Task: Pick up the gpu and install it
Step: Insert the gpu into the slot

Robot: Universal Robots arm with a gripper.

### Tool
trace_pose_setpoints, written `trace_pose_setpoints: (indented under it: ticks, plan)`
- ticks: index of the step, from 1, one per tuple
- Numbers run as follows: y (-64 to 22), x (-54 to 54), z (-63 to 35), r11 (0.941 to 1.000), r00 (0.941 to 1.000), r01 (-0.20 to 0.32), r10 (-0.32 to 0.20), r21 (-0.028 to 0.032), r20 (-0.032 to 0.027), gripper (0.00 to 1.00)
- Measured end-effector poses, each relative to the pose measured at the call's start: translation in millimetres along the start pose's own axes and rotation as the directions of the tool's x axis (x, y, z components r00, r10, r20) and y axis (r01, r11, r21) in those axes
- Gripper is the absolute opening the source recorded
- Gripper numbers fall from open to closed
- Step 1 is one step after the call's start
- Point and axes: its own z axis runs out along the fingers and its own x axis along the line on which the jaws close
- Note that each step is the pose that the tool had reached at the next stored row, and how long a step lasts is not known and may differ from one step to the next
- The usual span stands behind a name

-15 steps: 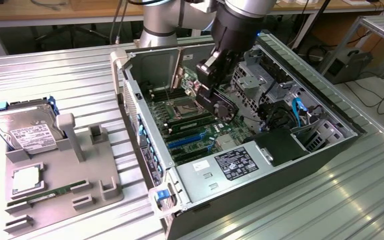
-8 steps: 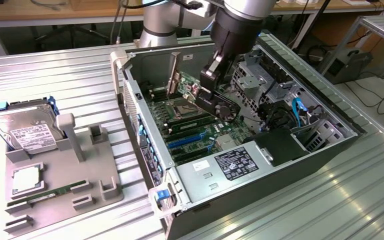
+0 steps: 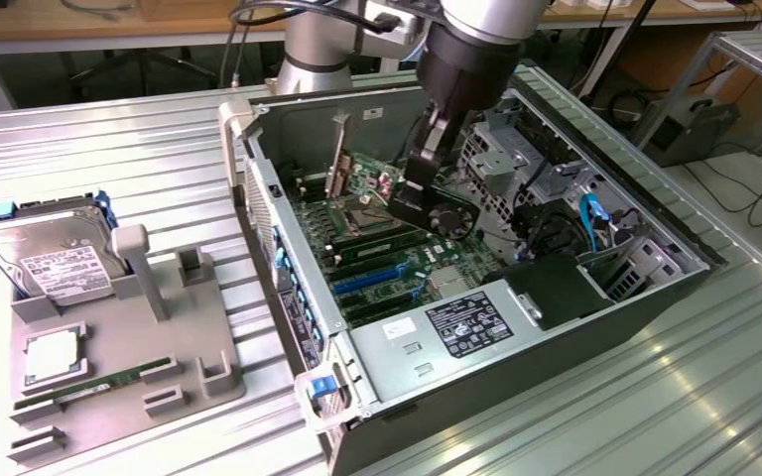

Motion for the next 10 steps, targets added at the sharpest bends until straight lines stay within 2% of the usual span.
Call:
trace_pose_setpoints:
  ticks: [2, 7, 8, 10]
  plan:
    - [0.0, 0.1, 0.5, 0.9987, 0.9987, 0.050, -0.050, -0.0032, 0.0021, 0.26]
    - [0.0, 0.0, 0.8, 0.9921, 0.9921, 0.125, -0.124, -0.0166, 0.0166, 0.26]
    - [0.0, 0.0, 1.0, 0.9895, 0.9896, 0.143, -0.143, -0.0178, 0.0176, 0.26]
    - [-0.1, 0.0, 1.4, 0.9825, 0.9826, 0.186, -0.185, -0.0170, 0.0149, 0.26]
